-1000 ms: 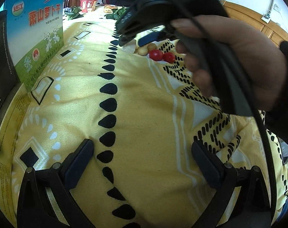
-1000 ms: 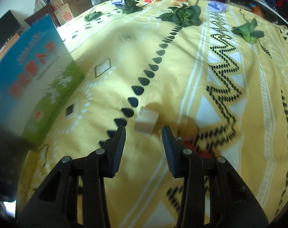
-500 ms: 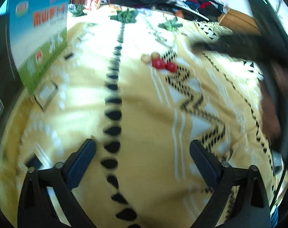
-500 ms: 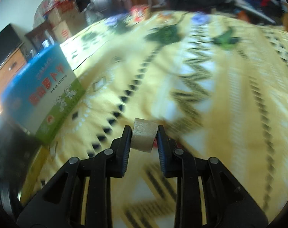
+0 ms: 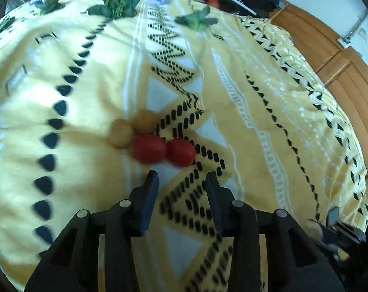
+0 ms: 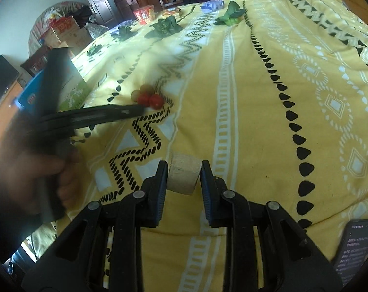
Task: Organize fruits
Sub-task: 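Grasp a red tomato with the left tool while the right tool holds the beige cube, then carry both items over the steel bowl and open both tools to drop them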
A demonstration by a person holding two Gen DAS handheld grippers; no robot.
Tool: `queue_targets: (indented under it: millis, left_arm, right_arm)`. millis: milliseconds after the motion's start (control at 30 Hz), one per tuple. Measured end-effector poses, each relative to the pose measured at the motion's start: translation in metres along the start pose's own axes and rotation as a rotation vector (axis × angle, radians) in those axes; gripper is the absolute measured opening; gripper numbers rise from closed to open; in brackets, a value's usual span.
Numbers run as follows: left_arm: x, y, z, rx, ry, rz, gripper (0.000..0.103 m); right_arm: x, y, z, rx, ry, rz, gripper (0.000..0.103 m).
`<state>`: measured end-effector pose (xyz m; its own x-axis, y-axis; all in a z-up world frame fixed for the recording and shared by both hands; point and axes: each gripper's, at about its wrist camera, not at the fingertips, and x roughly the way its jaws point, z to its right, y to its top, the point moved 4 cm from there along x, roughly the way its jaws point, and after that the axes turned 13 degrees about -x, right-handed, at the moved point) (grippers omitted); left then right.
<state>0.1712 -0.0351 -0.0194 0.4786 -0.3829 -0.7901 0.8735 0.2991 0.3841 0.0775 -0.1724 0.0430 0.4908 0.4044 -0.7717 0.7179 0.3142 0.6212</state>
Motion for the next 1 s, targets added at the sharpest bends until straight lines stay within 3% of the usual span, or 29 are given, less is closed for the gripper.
queue_targets:
  millis: [333,400,533,667,800,1000]
  left_arm:
    - [0.019,0.014,0.014,0.012,0.047,0.059,0.041]
    - [0.017,0.013,0.012,0.013,0.058,0.073,0.027]
    - [-0.001,0.009,0.015,0.03,0.05,0.109,0.025]
    - [-0.052,-0.001,0.026,0.071,0.018,0.183,0.025]
    - [-0.13,-0.011,0.027,0.123,0.019,0.289,0.025]
    - [-0.267,-0.023,-0.028,0.052,0.099,0.469,0.025]
  right_arm:
    - [-0.004,-0.002,0.004,0.044,0.04,0.025,0.028]
    - [-0.004,-0.002,0.004,0.044,0.036,0.025,0.028]
    - [-0.005,-0.001,0.003,0.018,-0.002,0.036,0.028]
    - [-0.012,0.002,-0.007,-0.042,-0.046,0.059,0.027]
    - [-0.021,0.011,-0.028,-0.096,-0.07,0.066,0.027]
    - [-0.045,0.046,-0.097,-0.19,-0.062,0.094,0.027]
